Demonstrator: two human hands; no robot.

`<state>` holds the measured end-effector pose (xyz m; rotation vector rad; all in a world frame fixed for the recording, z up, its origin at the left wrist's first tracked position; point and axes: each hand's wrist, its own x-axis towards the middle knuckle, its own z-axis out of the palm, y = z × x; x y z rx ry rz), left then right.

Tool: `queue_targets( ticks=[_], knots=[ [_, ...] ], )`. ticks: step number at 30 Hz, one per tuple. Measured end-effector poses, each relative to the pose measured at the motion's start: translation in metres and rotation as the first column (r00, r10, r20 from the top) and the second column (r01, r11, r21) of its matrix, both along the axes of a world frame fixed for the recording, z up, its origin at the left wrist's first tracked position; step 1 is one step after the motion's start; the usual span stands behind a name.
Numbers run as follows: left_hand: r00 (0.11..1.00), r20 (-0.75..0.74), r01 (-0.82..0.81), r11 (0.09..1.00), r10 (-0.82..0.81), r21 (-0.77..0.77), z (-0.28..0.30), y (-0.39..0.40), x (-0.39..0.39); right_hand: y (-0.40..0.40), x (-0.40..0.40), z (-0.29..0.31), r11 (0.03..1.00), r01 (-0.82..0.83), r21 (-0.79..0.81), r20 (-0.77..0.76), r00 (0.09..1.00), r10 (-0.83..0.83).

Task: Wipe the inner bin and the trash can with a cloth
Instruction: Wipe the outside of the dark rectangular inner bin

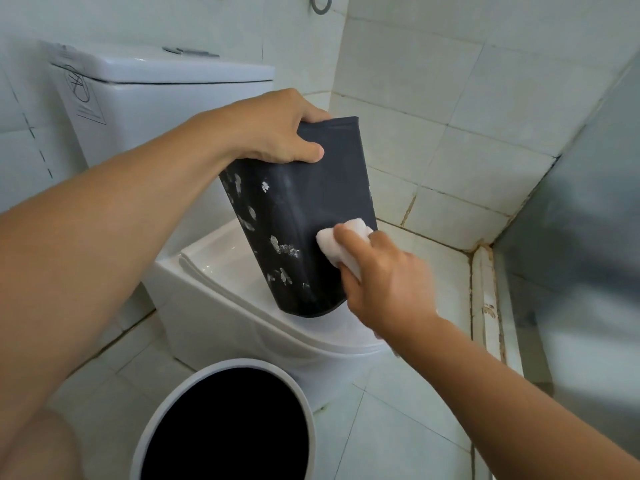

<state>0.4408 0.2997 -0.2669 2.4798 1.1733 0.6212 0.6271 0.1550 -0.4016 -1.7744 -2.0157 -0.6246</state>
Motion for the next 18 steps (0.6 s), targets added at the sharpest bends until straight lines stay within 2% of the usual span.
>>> queue_targets(
  ticks=[4,7,10,13,18],
  knots=[
    [1.000,0.015,-0.006,1.000,0.006,-0.013,-0.001,0.002,-0.001,-0.024,0.020,-0.016,0.992,-0.066,-0.106,0.111,0.991,0.078],
    [1.000,-0.003,0.006,1.000,-0.006,-0.012,0.000,0.004,0.002,-0.030,0.025,-0.008,0.986,-0.031,-0.163,0.098,0.994,0.047],
    [1.000,0.005,-0.007,1.000,0.007,-0.019,0.000,0.005,0.000,-0.021,0.007,0.008,0.995,-0.013,-0.099,0.057,0.998,0.019],
    [1.000,0.016,-0.009,1.000,0.010,-0.028,-0.001,0.003,-0.002,-0.011,-0.020,0.019,0.998,-0.047,-0.039,0.108,0.993,0.051],
    [1.000,0.023,-0.002,1.000,0.003,-0.024,-0.003,0.003,-0.005,-0.018,-0.027,0.012,0.984,-0.021,-0.176,0.231,0.971,0.062]
  ],
)
